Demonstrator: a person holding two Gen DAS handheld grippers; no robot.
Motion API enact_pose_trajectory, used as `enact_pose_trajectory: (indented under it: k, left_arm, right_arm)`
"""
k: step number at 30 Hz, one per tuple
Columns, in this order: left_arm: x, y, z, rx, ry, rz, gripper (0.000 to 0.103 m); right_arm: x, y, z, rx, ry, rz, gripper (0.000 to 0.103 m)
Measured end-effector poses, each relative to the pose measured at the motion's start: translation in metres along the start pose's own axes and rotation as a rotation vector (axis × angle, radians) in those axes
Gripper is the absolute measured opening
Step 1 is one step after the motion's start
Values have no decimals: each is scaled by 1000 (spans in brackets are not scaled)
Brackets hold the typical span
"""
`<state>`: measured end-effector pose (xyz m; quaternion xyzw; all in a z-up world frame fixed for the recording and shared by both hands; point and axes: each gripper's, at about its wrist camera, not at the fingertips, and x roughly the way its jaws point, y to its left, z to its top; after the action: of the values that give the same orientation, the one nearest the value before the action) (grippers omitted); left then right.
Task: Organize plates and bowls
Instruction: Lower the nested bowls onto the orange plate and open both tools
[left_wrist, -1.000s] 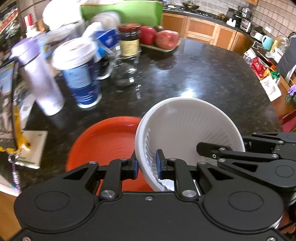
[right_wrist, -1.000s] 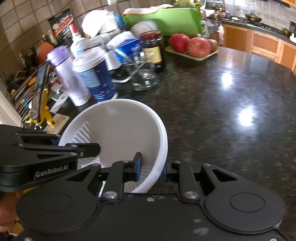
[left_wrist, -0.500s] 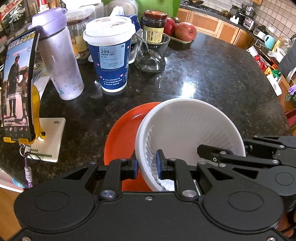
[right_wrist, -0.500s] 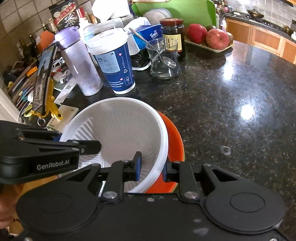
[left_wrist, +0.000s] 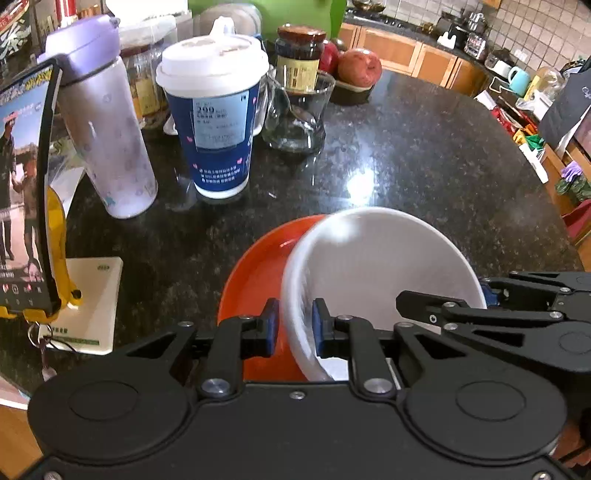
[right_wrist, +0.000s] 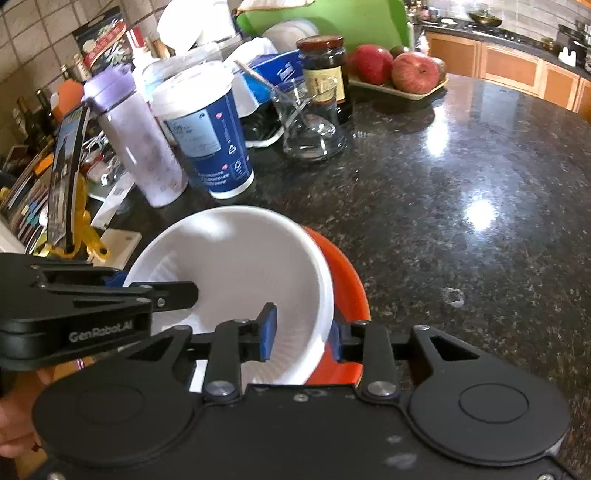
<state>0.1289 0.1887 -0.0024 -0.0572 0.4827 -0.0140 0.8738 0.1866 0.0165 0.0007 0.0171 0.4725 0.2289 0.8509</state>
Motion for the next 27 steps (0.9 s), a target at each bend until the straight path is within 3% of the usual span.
enact_pose_trajectory:
  k: [12, 27]
  left_arm:
    - [-18, 7, 1, 14, -56, -7, 26]
    - [-49, 7, -14, 36, -195, 44, 26]
  right_arm:
    - [-17, -1, 0, 38, -68, -31, 31]
    - [-72, 11, -28, 78, -258, -131, 31]
